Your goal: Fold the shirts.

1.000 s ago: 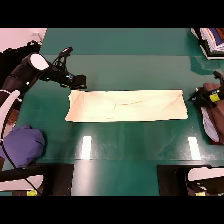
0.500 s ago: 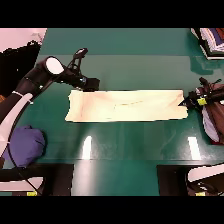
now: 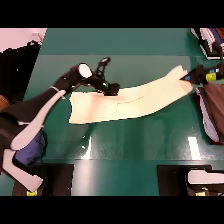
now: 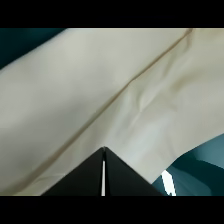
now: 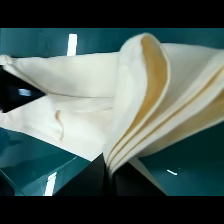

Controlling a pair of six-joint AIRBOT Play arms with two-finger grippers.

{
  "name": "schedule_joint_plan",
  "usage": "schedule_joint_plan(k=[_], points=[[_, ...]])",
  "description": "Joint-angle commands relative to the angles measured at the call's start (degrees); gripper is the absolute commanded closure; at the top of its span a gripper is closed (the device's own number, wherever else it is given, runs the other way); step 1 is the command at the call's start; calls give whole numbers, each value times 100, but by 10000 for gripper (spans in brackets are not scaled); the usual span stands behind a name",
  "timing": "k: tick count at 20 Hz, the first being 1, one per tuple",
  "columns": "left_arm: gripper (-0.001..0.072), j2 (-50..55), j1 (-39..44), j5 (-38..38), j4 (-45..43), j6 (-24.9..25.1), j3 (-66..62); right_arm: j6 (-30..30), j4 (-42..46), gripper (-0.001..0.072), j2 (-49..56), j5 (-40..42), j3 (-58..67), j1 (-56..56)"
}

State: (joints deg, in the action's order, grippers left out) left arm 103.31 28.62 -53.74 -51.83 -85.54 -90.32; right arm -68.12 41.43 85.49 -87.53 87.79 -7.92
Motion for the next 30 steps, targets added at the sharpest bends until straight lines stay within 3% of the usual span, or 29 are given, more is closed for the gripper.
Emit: schedule_joint_plan(k=[1, 6, 12, 17, 23, 24, 25, 26, 28, 29, 30], points=[[684, 658, 317, 2, 254, 0, -442, -393, -136, 694, -304, -9, 758, 879], [685, 782, 393, 55, 409, 7, -444, -498, -131, 693, -302, 380, 1423, 2096], [686, 483, 103, -247, 240, 37, -444, -485, -129, 693, -188, 658, 1464, 2809], [685, -726, -1071, -841, -962, 7, -444, -295, -151, 693, 227, 1049, 1464, 3687], [685, -2039, -2732, -1646, -1781, 199, -444, 271, -540, 678, 1257, 2927, 1469, 5477], [685, -2157, -2914, -1692, -1781, 197, -444, 330, -544, 489, 1460, 3161, 1469, 5678], [685, -2218, -3040, -1742, -1781, 197, -444, 330, -542, 229, 1609, 3300, 1469, 5807], [684, -2256, -3128, -1808, -1779, 197, -442, 330, -542, 87, 1731, 3309, 1471, 5880], [685, -2273, -3165, -1945, -1786, 201, -442, 326, -431, 107, 1823, 2977, 1467, 5807], [685, -2273, -3152, -1969, -1753, 199, -442, 304, -212, 201, 1816, 2778, 1467, 5707], [685, -2273, -3145, -1971, -1703, 199, -442, 225, 9, 248, 1790, 2485, 1464, 5549]])
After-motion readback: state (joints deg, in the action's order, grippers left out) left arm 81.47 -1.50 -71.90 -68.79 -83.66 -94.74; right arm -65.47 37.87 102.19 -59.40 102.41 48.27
